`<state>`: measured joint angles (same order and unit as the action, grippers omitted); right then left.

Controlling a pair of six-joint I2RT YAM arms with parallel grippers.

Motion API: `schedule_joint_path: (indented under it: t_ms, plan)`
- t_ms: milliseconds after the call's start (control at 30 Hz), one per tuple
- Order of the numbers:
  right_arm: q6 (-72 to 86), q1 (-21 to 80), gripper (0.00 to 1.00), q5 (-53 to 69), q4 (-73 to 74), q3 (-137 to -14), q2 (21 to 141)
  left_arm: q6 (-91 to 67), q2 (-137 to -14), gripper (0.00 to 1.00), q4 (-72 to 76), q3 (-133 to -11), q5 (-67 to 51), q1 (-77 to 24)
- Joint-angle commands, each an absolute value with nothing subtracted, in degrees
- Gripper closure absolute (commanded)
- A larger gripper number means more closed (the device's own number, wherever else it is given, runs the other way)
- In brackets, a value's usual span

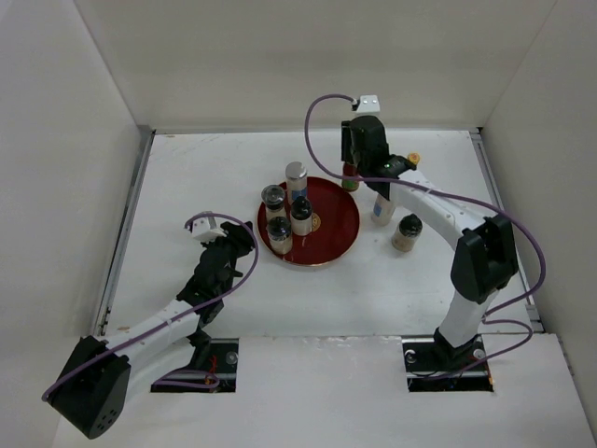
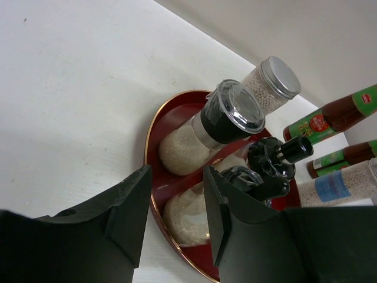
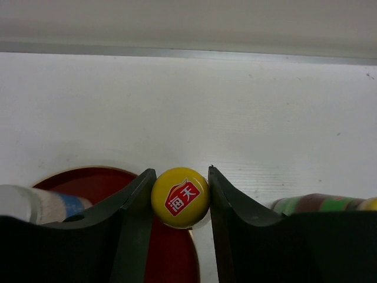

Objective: Organize the condiment bottles

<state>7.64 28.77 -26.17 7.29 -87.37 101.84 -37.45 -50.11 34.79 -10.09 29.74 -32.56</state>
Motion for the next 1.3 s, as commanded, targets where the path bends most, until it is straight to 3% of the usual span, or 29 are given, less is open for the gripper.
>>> schedule_joint_path:
  t_ms: [0,633,733,833,933,1267]
  plan:
    - [6.50,32.03,0.72,-27.77,-1.05,-92.81,97.29,-38.23,-50.53,0.62,38.23,-9.58,29.62,-32.04]
    - [10.01,38.54,0.69,-29.79,-11.07,-85.97,104.77,-38.85,-51.42,0.57,39.11,-9.58,26.01,-31.51]
    - [11.42,38.63,0.62,-29.97,-12.39,-83.33,104.77,-39.02,-52.20,0.57,39.55,-9.40,25.76,-31.07]
    - [12.92,38.63,0.41,-29.80,-12.48,-81.22,104.24,-39.02,-52.21,0.56,39.55,-9.58,25.75,-31.07]
    - [13.18,38.63,0.27,-29.45,-12.04,-80.86,103.36,-39.02,-52.82,0.55,39.55,-9.49,26.28,-30.98]
    - [13.80,36.00,0.16,-28.48,-11.51,-74.98,91.86,-39.02,-51.86,0.54,39.55,-9.49,25.84,-30.80]
